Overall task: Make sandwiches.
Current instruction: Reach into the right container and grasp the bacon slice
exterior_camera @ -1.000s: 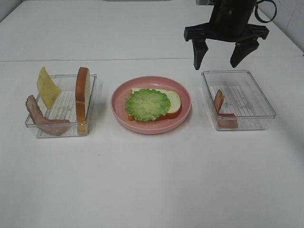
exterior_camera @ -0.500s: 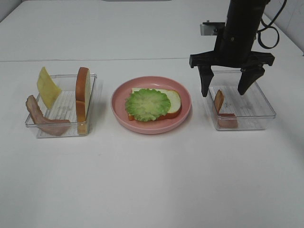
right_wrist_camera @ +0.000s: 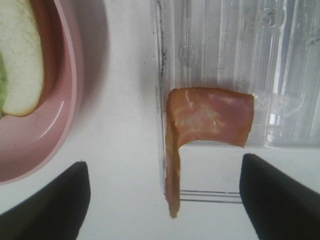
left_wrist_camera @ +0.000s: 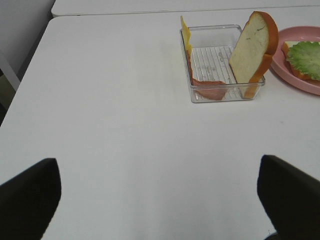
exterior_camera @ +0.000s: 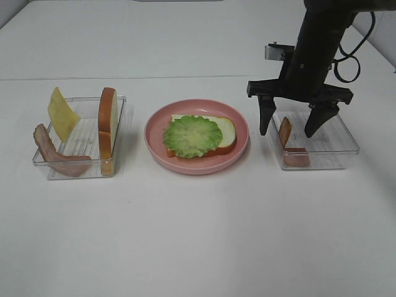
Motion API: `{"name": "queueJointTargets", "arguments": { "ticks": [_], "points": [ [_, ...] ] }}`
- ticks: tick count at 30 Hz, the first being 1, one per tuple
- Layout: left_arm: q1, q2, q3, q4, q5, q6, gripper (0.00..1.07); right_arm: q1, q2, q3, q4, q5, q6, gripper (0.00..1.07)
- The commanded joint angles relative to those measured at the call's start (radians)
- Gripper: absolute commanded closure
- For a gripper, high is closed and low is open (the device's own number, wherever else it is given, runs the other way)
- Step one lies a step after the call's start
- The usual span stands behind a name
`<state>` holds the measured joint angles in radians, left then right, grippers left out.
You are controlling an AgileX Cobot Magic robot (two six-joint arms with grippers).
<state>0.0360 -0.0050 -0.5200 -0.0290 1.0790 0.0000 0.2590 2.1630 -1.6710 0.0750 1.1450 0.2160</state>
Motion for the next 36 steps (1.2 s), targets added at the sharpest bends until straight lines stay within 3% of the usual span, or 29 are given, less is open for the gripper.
{"name": "queueJointTargets", "arguments": {
  "ticks": [1,24,25,26,27,29,30,31,33,36],
  "points": [
    [-0.007,-0.021,0.002,0.004,-0.004,-0.008,0.04,-0.006,0.015,0.007,0.010,-0.025,-0.014,0.31],
    [-0.007,-0.021,0.002,0.004,-0.004,-0.008,0.04,-0.005,0.014,0.007,0.017,-0.029,-0.025,0.54],
    [-0.007,-0.021,0.002,0.004,-0.004,-0.008,0.04,-0.005,0.014,0.007,0.017,-0.029,-0.025,0.61],
    [-0.007,-0.021,0.002,0.004,-0.004,-0.008,0.04,-0.005,0.014,0.007,0.017,-0.029,-0.025,0.61],
    [-0.007,-0.021,0.002,0.004,-0.004,-0.008,0.04,-0.005,0.014,0.007,0.017,-0.029,-0.025,0.72],
    [-0.007,-0.021,0.002,0.004,-0.004,-0.008,0.04,-0.005,0.014,0.007,0.017,-0.029,-0.025,0.77],
    [-0.007,-0.021,0.002,0.004,-0.004,-0.008,0.04,-0.005,0.014,0.007,0.016,-0.029,-0.025,0.86],
    [-0.007,-0.021,0.002,0.004,-0.004,-0.008,0.04,-0.005,0.014,0.007,0.016,-0.029,-0.025,0.86],
    [-0.007,-0.021,0.002,0.004,-0.004,-0.008,0.04,-0.005,0.014,0.007,0.010,-0.029,-0.025,1.01],
    [-0.007,-0.021,0.002,0.004,-0.004,-0.008,0.04,-0.005,0.014,0.007,0.007,-0.028,-0.025,1.07]
  ]
}}
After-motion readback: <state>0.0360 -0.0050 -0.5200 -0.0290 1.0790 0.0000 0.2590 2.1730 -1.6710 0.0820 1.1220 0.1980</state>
